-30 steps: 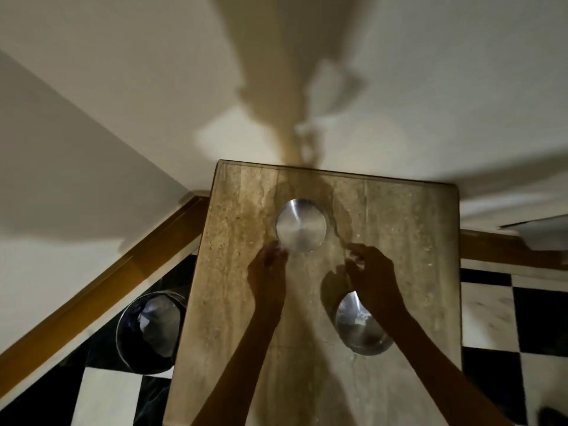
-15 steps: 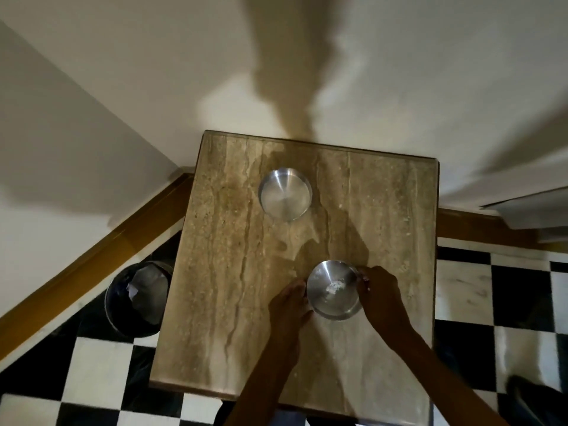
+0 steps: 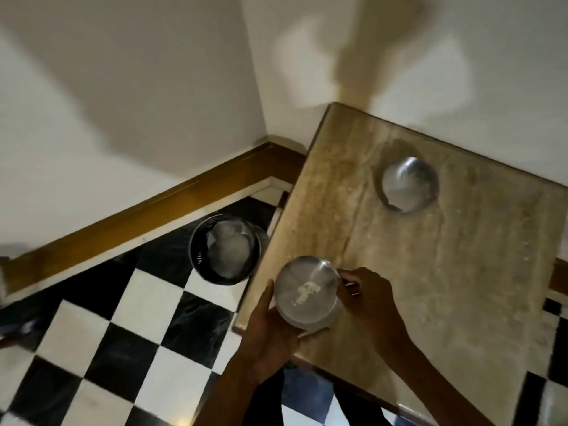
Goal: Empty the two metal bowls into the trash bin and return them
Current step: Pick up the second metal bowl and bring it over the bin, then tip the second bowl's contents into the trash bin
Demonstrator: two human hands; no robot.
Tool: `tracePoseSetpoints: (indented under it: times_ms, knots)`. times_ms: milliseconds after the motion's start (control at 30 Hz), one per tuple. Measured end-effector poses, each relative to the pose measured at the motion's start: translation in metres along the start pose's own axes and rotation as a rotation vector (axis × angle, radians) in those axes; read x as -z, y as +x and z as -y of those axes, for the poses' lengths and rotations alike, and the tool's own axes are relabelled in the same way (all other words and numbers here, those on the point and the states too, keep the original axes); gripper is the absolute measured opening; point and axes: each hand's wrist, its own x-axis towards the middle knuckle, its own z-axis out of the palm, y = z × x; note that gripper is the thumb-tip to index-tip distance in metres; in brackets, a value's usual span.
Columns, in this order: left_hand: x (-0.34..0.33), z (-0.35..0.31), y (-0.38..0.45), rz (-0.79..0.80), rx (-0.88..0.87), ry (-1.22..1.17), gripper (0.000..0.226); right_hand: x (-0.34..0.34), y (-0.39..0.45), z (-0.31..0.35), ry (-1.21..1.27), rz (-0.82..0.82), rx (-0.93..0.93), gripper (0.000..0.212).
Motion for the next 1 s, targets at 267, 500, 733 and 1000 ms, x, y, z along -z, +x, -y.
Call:
tracePoseSetpoints:
  times_ms: [267, 500, 733, 1000]
  knots:
    - [0.039, -0.095, -0.023, 0.103, -0.126, -0.287, 0.102, -0.105, 0.048, 0.096, 0.002, 0.124, 0.129, 0.017]
    - [0.070, -0.155, 0.023, -0.070, -0.236, -0.253, 0.088, -0.157, 0.106, 0.103, 0.008, 0.270, 0.097, 0.022]
    - [0.112, -0.177, 0.072, -0.674, -0.648, 0.899, 0.089, -0.170, 0.118, 0.087, -0.217, 0.391, 0.305, 0.051]
    - [0.147, -0.182, 0.079, -0.455, -1.042, 1.638, 0.139, -0.202, 0.117, 0.079, -0.901, 0.590, 0.750, 0.096]
